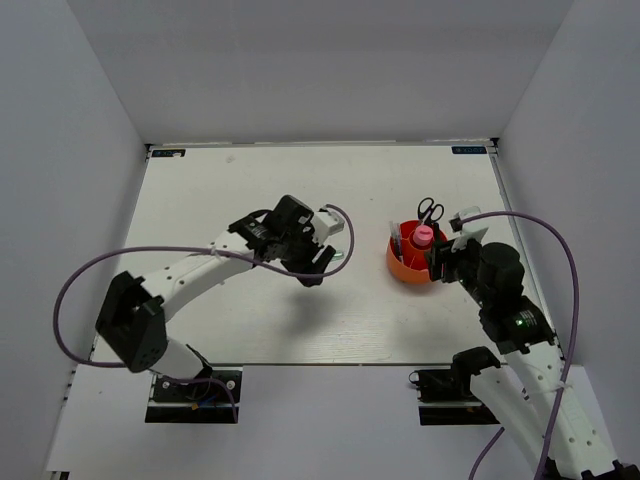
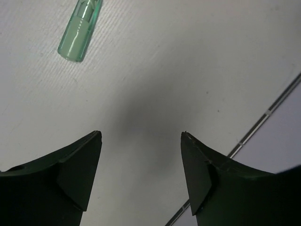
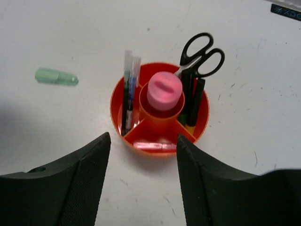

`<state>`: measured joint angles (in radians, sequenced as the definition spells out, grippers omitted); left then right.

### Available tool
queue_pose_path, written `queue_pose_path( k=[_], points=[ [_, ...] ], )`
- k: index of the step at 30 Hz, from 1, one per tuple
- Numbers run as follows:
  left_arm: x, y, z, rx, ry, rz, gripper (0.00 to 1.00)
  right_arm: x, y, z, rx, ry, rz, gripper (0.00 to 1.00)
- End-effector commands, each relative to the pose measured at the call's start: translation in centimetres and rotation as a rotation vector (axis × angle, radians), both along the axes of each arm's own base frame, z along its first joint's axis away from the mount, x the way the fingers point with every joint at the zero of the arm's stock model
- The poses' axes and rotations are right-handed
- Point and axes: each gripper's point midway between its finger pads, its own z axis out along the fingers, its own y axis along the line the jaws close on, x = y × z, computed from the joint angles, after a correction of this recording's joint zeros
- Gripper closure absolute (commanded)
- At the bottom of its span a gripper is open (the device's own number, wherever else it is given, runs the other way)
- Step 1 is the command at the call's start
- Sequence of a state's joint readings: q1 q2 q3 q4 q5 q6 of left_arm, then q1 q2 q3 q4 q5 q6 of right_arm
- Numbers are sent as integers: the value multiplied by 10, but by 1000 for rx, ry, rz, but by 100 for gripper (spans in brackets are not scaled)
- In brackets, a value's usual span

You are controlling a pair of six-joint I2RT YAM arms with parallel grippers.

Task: Sort the stationery into containers
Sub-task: Place the stationery in the storage box, then pick up the stationery from the center of the board.

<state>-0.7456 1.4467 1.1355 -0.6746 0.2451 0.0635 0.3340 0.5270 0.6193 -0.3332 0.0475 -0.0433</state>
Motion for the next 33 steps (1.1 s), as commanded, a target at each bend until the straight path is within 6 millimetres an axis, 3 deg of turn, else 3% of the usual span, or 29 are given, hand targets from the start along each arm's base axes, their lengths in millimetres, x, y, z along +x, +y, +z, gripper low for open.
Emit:
queue_pose_path(
  k=[1,2,11,16,17,18,20,21,22,26,30,31,33],
  points=[
    [15,2,1,90,-53,-47,20,-34,1,-9,-106,128,125,38],
    [19,1,-13,124,-35,-43,17,-37,2,-6,-106,117,136,36],
    [44,-15,-17,157,-73,-66,12,-49,-6,-25,-111,156,113,32],
    [61,-23,-15,185,-147,-114,12,-57,-9,-32,-103,174,101,28],
    [63,-24,-23,203,-140,-125,12,-58,-9,-33,-102,179,104,28],
    [69,-27,-16,199,-158,-124,14,-62,-10,-36,-103,188,103,26],
    [70,-25,-29,240,-128,-132,15,-66,-10,-37,-99,186,110,25],
    [76,-30,-21,238,-146,-133,15,-69,-10,-43,-107,202,117,23],
    [76,-29,-32,260,-122,-139,17,-71,-8,-44,-104,207,132,23],
    [82,-35,-37,279,-109,-147,18,-80,-6,-54,-102,239,160,25],
    [91,-37,-41,296,-115,-138,18,-87,0,-65,-76,267,189,50],
    [93,-39,-43,299,-119,-142,16,-86,-1,-67,-73,263,184,72],
    [95,-38,-44,313,-125,-145,15,-86,1,-65,-70,252,192,85]
  ],
)
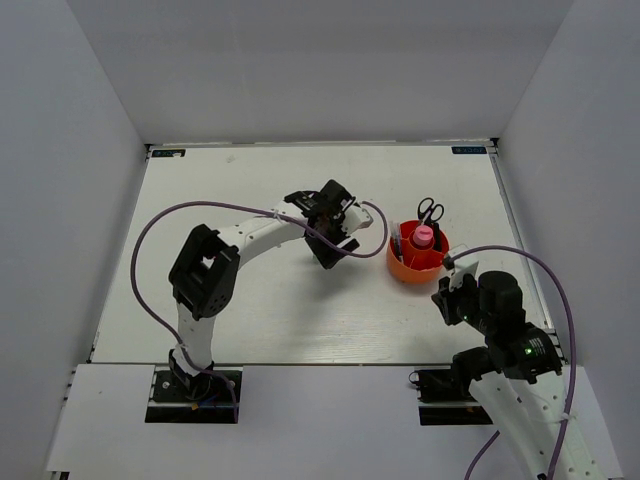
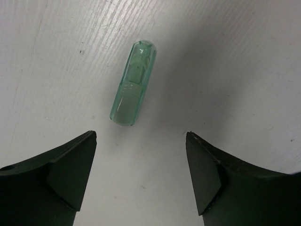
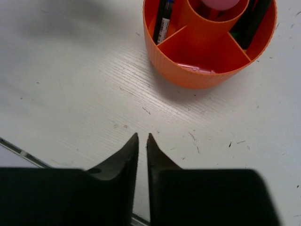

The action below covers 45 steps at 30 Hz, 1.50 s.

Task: Sort the stationery into containers
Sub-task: Pick up the stationery from the center of the board.

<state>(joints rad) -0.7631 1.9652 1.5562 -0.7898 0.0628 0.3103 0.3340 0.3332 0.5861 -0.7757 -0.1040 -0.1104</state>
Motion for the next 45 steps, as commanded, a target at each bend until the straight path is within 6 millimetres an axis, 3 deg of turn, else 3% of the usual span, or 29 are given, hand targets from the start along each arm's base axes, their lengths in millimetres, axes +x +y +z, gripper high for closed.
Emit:
queue_pose_path(
  k=[1,3,9,12,17,24,45],
  points=[
    [10,-5,19,-9,-59,-23,12,-4,3,-2,16,5,13,92],
    [15,-4,20,-4,-76,-19,6,-3,3,1,20,-8,13,92],
    [29,-4,27,-41,-100,-26,2,-2,2,1,22,-12,5,85],
    [31,-6,22,-32,-91,-61,2,-2,1,0,25,-14,-2,79],
    [44,-13,13,-9,-88,-103,1,-2,0,2,25,-20,-6,77],
    [40,-32,3,-39,-2,-145,8,-1,-1,3,31,-29,-20,76],
    [21,-17,-52,114,58,-159,28,1,-5,7,34,-54,-50,75]
  ],
)
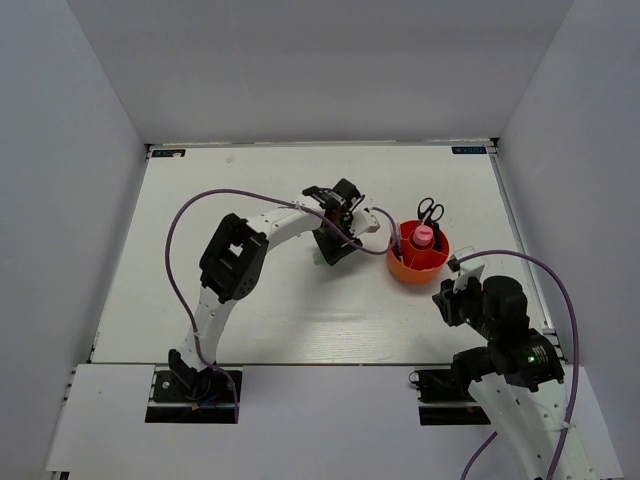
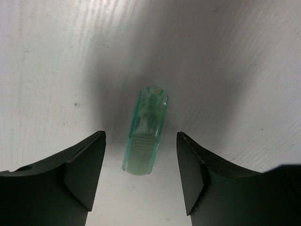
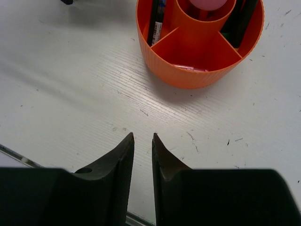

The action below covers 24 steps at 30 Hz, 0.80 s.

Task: Sort the stationery into containers
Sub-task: Pick up the stationery from the center of the board.

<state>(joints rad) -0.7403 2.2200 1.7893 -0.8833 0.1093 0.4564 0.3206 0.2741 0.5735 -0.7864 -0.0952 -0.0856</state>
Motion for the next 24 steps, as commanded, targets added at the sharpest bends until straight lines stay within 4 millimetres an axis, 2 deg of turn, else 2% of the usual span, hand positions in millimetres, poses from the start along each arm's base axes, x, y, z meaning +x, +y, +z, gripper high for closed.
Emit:
queue_pose_path(
  k=[1,6,7,8,9,11,12,14,15,16,19,21,22,23,24],
  points=[
    [-7,-2,-8,38,-13,-31,28,4,-2,5,7,-32,-19,75],
    [-11,-2,-16,52,3,-34,37,4,-3,5,7,-33,-24,75],
    [-12,-1,-17,52,11,-37,46,4,-3,5,8,-36,-26,73],
    [-13,0,-18,55,15,-35,46,4,-3,5,6,-36,-27,73],
    [-13,1,-19,61,18,-31,55,5,-3,7,9,-41,-29,73],
    [-17,2,-21,67,30,-31,67,4,-3,5,8,-37,-29,73],
    [-20,4,-23,81,34,-32,77,5,-4,6,8,-40,-35,73],
    [-18,8,-22,83,29,-16,81,4,-5,6,8,-43,-37,73],
    [-20,12,-20,90,22,-12,86,4,-4,6,7,-40,-35,71],
    [-19,12,-18,86,17,5,89,5,-4,7,7,-42,-34,62],
    [-13,14,2,64,-35,63,98,6,-8,7,2,-48,-60,39],
    [-10,10,31,-2,-84,115,100,12,-20,10,-20,-69,-135,37],
    [-13,10,34,-22,-77,125,100,14,-24,9,-20,-66,-165,44],
    [-16,3,53,-86,-90,161,100,18,-28,11,-13,-79,-200,52],
    [-20,-2,72,-139,-103,161,100,22,-42,9,-46,-87,-278,62]
  ],
)
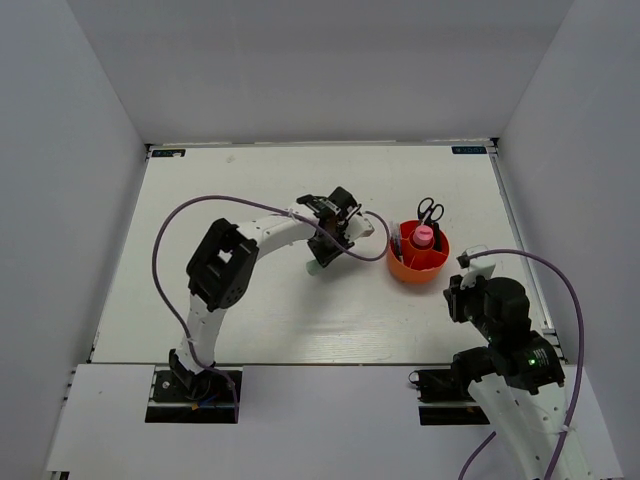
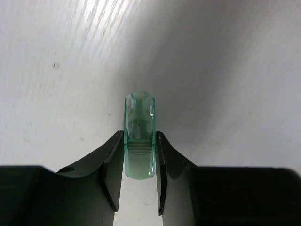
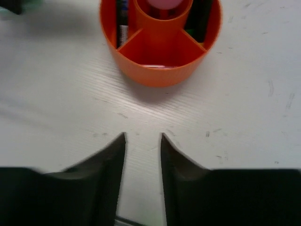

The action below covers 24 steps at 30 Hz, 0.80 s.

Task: Sort the stationery into containers
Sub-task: Pick up the stationery from the center of the board, then place the stationery in the storage box.

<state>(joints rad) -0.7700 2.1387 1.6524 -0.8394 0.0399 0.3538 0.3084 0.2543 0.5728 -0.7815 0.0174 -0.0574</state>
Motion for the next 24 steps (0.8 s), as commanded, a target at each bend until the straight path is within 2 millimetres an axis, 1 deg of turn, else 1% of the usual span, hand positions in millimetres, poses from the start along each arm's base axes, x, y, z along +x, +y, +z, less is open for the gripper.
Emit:
queue_pose_path(
  k=[1,2,3,4,5,6,7,8,9,10,11,12,13,14,15,16,17,18,19,20,22,23,24],
  points=[
    [-7,-21,72,-204,-93,63,100,16,-25,8,-20,-67,-176,81],
    [-12,-31,92,-267,-122,68,100,19,-35,10,-39,-81,-235,88],
    [-15,-39,108,-317,-157,58,100,20,-37,10,-21,-83,-261,92],
    [-28,-40,103,-311,-147,41,100,21,-39,10,-23,-86,-276,95],
    [-32,-44,116,-351,-165,53,100,22,-42,10,-27,-91,-296,97],
    [-40,-59,128,-413,-198,27,100,24,-44,12,-20,-100,-318,97],
    [-46,-61,134,-446,-198,36,100,24,-45,12,-22,-102,-326,97],
    [-51,-66,138,-477,-194,48,100,24,-45,12,-12,-104,-328,93],
    [-54,-85,154,-581,-233,28,100,24,-45,14,-6,-111,-331,91],
    [-60,-89,165,-638,-235,33,100,24,-45,15,-2,-117,-330,89],
    [-64,-95,159,-687,-234,43,100,24,-45,16,7,-127,-332,87],
    [-69,-109,177,-771,-263,23,100,23,-44,18,20,-142,-327,85],
    [-71,-118,191,-846,-275,31,100,22,-44,20,27,-153,-327,83],
    [-78,-122,185,-857,-263,25,100,22,-42,23,35,-161,-321,79],
    [-79,-129,192,-899,-269,28,100,21,-42,24,45,-166,-321,76],
    [-86,-140,197,-937,-269,4,100,21,-41,27,63,-176,-321,73],
    [-88,-145,195,-939,-270,0,100,20,-40,29,77,-176,-326,71],
    [-90,-149,195,-948,-271,-6,100,17,-36,27,105,-151,-319,69],
    [-94,-159,199,-978,-276,-28,100,16,-28,28,123,-128,-288,68],
    [-92,-162,196,-980,-279,-26,100,15,-21,31,147,-122,-255,66],
    [-95,-171,207,-1031,-286,-41,100,13,-15,34,173,-87,-240,64],
    [-95,-176,201,-1028,-273,-42,100,11,-9,40,195,-84,-213,64],
    [-95,-180,211,-1053,-282,-53,100,10,-7,37,195,-55,-209,63]
  ],
)
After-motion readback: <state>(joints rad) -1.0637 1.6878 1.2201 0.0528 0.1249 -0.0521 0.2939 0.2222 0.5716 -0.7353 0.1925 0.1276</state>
